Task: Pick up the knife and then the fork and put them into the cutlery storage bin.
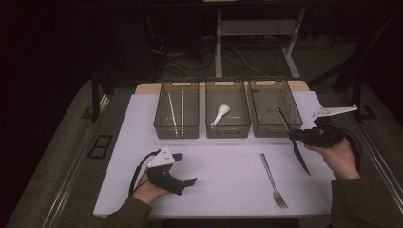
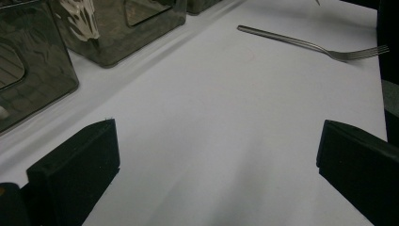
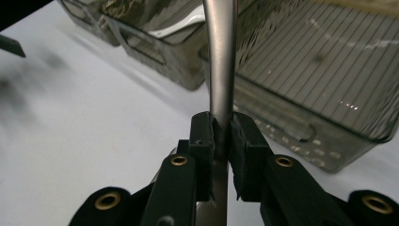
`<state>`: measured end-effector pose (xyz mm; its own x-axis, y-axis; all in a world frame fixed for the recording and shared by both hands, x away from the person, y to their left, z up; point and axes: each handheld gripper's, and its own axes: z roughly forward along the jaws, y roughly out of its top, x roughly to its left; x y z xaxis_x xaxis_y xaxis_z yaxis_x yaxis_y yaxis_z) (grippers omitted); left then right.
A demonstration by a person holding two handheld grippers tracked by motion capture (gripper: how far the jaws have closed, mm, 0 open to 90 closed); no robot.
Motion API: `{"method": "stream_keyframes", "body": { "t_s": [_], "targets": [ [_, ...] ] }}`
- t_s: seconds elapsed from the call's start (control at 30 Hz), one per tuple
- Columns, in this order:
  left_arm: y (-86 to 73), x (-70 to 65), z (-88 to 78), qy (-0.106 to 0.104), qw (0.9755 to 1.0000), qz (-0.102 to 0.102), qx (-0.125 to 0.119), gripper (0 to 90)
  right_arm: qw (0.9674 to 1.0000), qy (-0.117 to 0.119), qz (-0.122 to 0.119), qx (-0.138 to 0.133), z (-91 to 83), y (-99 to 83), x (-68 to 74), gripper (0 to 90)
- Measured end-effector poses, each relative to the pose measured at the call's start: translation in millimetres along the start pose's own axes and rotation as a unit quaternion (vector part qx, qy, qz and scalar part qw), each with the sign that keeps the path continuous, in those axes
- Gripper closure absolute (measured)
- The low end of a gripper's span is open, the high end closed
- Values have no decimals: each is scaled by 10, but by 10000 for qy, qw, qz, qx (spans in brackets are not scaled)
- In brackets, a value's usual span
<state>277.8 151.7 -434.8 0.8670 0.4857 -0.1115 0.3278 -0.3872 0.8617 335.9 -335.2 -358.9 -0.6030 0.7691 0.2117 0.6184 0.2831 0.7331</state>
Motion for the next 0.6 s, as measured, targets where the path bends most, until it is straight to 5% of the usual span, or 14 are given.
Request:
{"method": "stream_keyframes", "body": {
  "t_s": [0.6],
  "targets": [
    [-1,-4,2,8,10000,18,-32,0,9965,-410,60,-721,-114,653,-109,795]
  ]
}}
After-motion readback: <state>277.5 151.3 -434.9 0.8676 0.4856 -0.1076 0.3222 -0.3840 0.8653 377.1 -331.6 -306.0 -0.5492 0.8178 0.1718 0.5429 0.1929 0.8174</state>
